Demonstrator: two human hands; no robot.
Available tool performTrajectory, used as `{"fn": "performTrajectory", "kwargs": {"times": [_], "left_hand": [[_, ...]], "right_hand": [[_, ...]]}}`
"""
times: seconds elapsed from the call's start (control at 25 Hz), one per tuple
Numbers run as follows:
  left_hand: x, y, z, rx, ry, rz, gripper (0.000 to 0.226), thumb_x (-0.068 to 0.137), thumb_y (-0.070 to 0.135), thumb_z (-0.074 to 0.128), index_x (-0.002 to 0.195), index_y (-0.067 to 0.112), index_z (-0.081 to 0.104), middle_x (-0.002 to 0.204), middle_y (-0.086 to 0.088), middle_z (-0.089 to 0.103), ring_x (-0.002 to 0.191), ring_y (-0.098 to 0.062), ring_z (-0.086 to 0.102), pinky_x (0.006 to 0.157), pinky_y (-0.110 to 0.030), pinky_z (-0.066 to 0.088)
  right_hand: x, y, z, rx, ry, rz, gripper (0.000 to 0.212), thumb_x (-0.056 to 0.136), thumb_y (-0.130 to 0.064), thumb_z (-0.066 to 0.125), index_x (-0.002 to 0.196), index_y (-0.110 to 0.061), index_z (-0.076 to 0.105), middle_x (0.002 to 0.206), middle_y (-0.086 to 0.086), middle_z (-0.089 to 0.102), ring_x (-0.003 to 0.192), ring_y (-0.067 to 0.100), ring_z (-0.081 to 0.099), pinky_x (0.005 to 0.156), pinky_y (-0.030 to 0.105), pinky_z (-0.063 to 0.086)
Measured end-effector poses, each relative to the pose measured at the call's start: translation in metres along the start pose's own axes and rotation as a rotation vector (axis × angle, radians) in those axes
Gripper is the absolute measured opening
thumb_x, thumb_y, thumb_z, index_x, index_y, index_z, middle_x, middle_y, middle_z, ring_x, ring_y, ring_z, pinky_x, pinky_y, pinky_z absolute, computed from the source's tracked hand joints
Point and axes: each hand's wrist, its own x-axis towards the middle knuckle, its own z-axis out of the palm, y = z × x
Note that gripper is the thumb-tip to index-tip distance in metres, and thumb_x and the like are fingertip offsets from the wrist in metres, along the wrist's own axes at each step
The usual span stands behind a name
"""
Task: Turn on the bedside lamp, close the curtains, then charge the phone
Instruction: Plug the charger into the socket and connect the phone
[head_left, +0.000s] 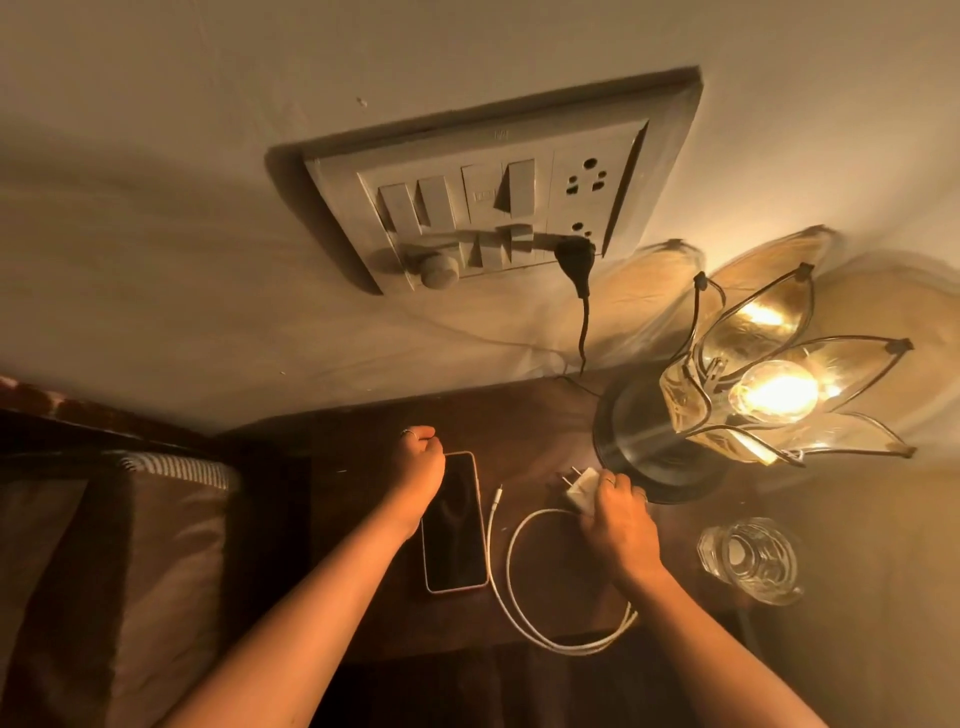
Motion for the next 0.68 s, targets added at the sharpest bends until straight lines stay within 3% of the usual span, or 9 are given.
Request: {"fn": "performTrajectory", "kwargs": {"times": [0.2, 0.44, 0.68], "left_hand": [[-0.022, 0.017, -0.030, -0.010, 0.014, 0.005, 0.033, 0.095, 0.012, 0.041, 0.127, 0.006, 0.049, 0.123, -0.017, 0.058, 0.108, -0.031, 0.058, 0.085, -0.037, 0.047], [-0.057, 0.072, -0.058, -0.090, 0.041, 0.051, 0.033, 0.096, 0.015, 0.038, 0.127, 0.008, 0.047, 0.128, -0.016, 0.056, 0.114, -0.032, 0.055, 0.093, -0.041, 0.045], [-0.076, 0.105, -0.075, -0.113, 0.075, 0.069, 0.033, 0.096, 0.020, 0.038, 0.125, 0.010, 0.050, 0.127, -0.014, 0.057, 0.114, -0.030, 0.056, 0.099, -0.044, 0.046]], "right_hand": [[-0.042, -0.027, -0.048, 0.194, 0.141, -0.144, 0.057, 0.076, -0.039, 0.062, 0.125, -0.015, 0.043, 0.116, 0.006, 0.052, 0.104, 0.027, 0.051, 0.082, 0.039, 0.048], [-0.075, -0.086, -0.139, 0.596, 0.367, -0.308, 0.064, 0.066, -0.046, 0.064, 0.121, -0.027, 0.037, 0.107, -0.008, 0.042, 0.089, 0.018, 0.057, 0.068, 0.035, 0.056], [-0.050, -0.114, -0.216, 0.685, 0.562, -0.292, 0.058, 0.071, -0.038, 0.069, 0.119, -0.013, 0.047, 0.109, -0.004, 0.041, 0.090, 0.009, 0.046, 0.070, 0.024, 0.050]]}}
